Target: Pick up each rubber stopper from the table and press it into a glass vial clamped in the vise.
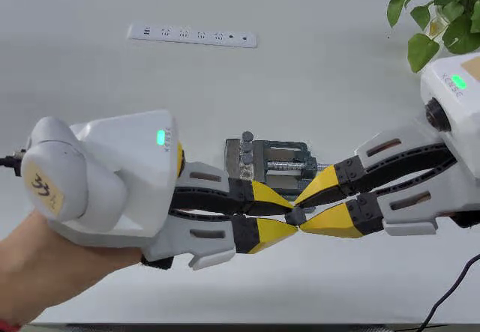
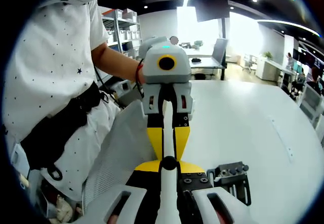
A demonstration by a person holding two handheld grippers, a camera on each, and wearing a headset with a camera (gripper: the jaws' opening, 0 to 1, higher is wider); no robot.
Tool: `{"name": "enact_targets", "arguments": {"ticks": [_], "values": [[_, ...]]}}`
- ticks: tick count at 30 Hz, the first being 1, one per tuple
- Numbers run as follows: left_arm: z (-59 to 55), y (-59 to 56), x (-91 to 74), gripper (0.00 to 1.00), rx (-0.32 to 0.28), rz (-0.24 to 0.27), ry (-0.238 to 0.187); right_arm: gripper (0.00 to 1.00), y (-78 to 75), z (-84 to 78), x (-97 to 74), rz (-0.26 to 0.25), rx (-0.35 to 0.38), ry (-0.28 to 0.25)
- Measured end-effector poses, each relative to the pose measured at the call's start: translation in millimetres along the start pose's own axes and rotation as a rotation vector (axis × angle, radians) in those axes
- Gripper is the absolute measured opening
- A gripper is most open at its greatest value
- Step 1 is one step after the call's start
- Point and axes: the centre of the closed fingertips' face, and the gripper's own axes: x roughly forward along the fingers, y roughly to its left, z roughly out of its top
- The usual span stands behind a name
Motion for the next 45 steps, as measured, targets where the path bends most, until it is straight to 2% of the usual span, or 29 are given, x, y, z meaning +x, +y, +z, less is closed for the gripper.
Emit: {"name": "enact_targets", "arguments": {"ticks": [5, 11, 15, 18, 21, 26, 29, 36, 41, 45], "values": [[-4.2, 5.4, -6.7, 0.08, -0.017, 0.028, -0.009, 0.05, -6.6, 2.0, -1.8, -0.008, 0.006, 0.006], [-16.8, 19.1, -20.0, 0.12, -0.036, 0.093, 0.000, 0.06, -27.6, 2.0, -3.8, -0.058, 0.020, 0.021], [-27.4, 31.7, -30.5, 0.17, -0.043, 0.149, 0.012, 0.06, -44.8, -0.2, 0.3, -0.091, 0.029, 0.052], [-32.8, 40.5, -37.7, 0.22, -0.055, 0.183, 0.011, 0.06, -54.3, -0.8, 6.2, -0.098, 0.038, 0.077], [-42.9, 50.2, -45.3, 0.26, -0.060, 0.220, 0.030, 0.06, -66.6, -3.8, 14.3, -0.109, 0.041, 0.117], [-55.3, 61.4, -57.3, 0.33, -0.073, 0.263, 0.035, 0.06, -83.7, -7.1, 24.3, -0.116, 0.046, 0.173], [-63.0, 66.2, -62.6, 0.35, -0.075, 0.281, 0.046, 0.06, -95.7, -12.1, 31.3, -0.124, 0.051, 0.211], [-80.2, 74.3, -68.1, 0.46, -0.063, 0.309, 0.073, 0.06, -113.6, -27.4, 45.0, -0.125, 0.072, 0.296], [-87.1, 76.2, -67.8, 0.64, -0.062, 0.320, 0.065, 0.06, -121.6, -39.1, 53.9, -0.125, 0.089, 0.343], [-92.7, 77.3, -67.2, 0.73, -0.071, 0.318, 0.050, 0.06, -126.7, -48.2, 60.9, -0.127, 0.101, 0.378]]}}
